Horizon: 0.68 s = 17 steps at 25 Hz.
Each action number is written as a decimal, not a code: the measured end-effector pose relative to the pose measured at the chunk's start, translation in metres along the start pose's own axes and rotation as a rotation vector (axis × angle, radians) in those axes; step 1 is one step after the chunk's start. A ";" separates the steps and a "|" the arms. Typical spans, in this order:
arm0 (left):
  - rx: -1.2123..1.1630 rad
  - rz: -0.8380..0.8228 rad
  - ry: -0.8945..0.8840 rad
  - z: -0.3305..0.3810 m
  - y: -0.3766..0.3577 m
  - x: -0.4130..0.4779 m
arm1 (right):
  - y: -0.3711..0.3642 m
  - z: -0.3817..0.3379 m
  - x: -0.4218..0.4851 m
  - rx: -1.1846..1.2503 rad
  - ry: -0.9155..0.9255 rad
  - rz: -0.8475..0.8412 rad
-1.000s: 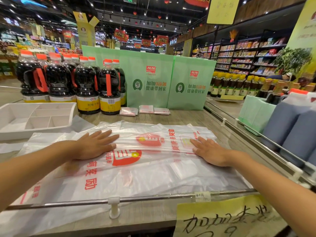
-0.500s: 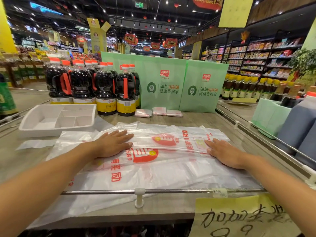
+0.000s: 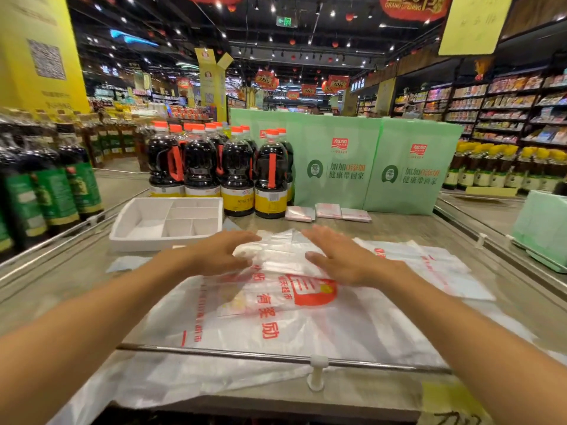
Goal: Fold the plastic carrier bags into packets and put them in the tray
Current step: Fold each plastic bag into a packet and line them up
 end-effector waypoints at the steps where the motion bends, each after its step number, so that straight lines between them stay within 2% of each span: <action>1: 0.005 -0.014 0.007 -0.004 -0.006 -0.002 | -0.012 -0.012 0.010 -0.005 0.011 -0.039; 4: 0.017 -0.022 0.039 -0.019 -0.017 -0.002 | -0.049 -0.029 0.028 -0.073 0.028 -0.175; 6: -0.004 -0.004 0.042 -0.025 -0.021 -0.001 | -0.064 -0.028 0.032 -0.094 0.046 -0.196; 14: 0.180 0.056 -0.077 -0.020 -0.020 0.001 | -0.063 -0.021 0.031 0.000 0.056 -0.108; 17: 0.231 0.052 -0.112 -0.012 -0.018 -0.002 | -0.055 -0.021 0.027 -0.046 0.060 -0.058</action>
Point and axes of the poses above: each hand's wrist, its own x-axis towards the middle knuckle, its own y-axis out of the back of the hand, z = x × y, the point moved 6 cm from there along x, towards the middle knuckle, and after that the axes turned 14 degrees about -y, right-handed, at the moved point
